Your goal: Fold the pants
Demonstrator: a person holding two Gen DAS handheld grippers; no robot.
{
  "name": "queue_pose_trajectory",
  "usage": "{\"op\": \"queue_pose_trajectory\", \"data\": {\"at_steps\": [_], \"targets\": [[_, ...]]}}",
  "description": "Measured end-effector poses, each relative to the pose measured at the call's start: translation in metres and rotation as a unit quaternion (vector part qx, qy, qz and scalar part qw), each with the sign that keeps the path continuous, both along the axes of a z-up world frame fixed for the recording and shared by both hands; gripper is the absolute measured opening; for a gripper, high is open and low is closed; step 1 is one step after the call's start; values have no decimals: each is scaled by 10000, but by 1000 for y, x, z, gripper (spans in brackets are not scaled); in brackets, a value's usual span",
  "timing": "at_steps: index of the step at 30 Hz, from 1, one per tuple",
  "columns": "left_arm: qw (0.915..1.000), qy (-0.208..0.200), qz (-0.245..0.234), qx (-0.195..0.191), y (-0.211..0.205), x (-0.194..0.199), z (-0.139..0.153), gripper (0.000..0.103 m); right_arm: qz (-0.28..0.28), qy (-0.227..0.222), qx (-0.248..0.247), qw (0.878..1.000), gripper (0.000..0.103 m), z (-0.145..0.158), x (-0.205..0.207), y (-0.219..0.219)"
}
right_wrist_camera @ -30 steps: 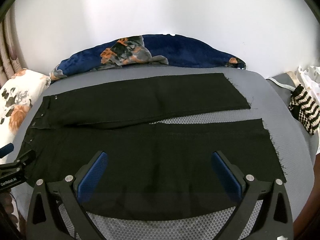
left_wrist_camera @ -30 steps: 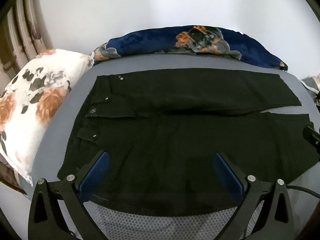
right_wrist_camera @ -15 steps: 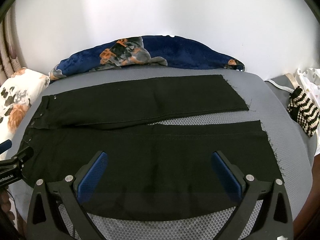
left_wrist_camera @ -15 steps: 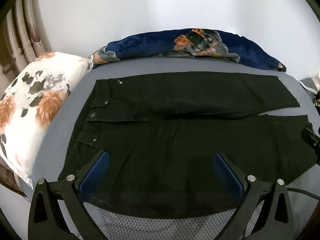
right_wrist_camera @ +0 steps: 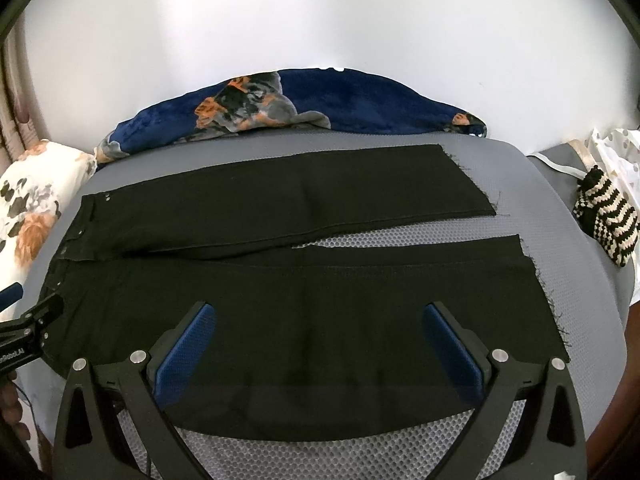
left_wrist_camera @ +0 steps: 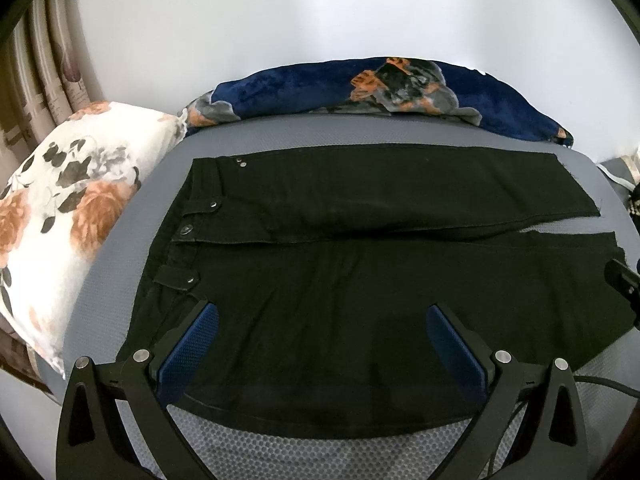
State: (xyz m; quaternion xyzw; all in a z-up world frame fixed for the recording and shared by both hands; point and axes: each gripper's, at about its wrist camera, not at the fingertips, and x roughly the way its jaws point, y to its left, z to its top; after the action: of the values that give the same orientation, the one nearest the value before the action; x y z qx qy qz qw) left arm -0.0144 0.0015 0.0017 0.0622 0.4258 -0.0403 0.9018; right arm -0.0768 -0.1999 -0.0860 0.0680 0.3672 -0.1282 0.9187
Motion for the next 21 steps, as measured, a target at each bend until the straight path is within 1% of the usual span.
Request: {"op": "queue_pose_trajectory", "data": {"at_steps": [21], "targets": [[10000, 20, 16, -11, 4, 2, 1, 103, -4, 2, -7, 10000, 103, 0, 0, 1]]}}
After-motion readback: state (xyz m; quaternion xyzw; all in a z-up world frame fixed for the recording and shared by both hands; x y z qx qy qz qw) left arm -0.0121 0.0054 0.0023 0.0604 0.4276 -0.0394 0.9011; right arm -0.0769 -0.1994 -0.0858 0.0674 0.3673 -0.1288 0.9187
